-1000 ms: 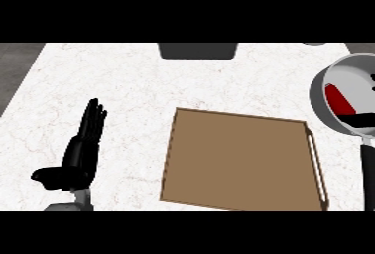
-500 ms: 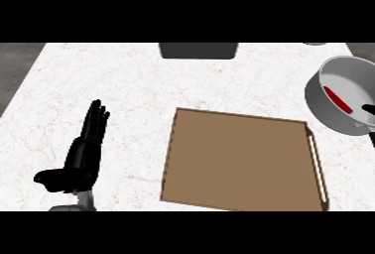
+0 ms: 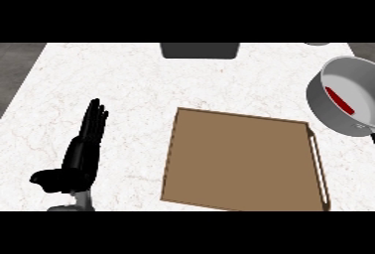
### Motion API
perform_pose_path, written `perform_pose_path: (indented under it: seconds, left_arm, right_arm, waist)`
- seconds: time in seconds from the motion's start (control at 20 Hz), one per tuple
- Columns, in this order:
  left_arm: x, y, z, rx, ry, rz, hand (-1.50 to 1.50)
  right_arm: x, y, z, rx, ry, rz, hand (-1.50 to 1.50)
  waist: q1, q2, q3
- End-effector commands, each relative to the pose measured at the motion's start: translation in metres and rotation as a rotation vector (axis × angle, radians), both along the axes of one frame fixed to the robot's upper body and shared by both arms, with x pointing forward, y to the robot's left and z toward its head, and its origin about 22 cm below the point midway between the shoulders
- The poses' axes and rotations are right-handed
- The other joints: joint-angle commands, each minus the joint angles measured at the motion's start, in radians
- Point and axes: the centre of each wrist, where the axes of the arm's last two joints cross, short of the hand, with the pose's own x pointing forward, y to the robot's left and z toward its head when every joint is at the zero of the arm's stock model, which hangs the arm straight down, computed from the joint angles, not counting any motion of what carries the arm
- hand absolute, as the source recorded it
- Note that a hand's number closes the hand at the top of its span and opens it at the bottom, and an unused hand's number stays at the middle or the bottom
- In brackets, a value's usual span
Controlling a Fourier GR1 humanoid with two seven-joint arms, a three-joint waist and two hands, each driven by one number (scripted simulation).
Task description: Pick the can from the tray and place it in the pot
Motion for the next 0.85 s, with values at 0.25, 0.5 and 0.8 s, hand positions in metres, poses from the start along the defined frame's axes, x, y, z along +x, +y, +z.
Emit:
perform_pose_path:
  seconds: [0.25,0.5,0.8]
  left_arm:
    - [0.005,-0.004,0.012,0.007,-0.013,-0.026,0.00]
    - [-0.002,-0.003,0.000,0.016,-0.002,-0.013,0.00]
    - [0.007,0.019,0.004,0.018,-0.014,-0.012,0.00]
  right_arm:
    - [-0.041,-0.034,0.007,-0.018,-0.027,-0.019,-1.50]
    - [-0.065,-0.044,0.000,0.004,-0.110,-0.090,-1.50]
    - [-0.089,-0.068,0.029,0.033,-0.130,-0.171,-1.50]
  waist:
    - [0.008,0.004,0.002]
    - [0.006,0.003,0.003]
    - [0.007,0.005,0.004]
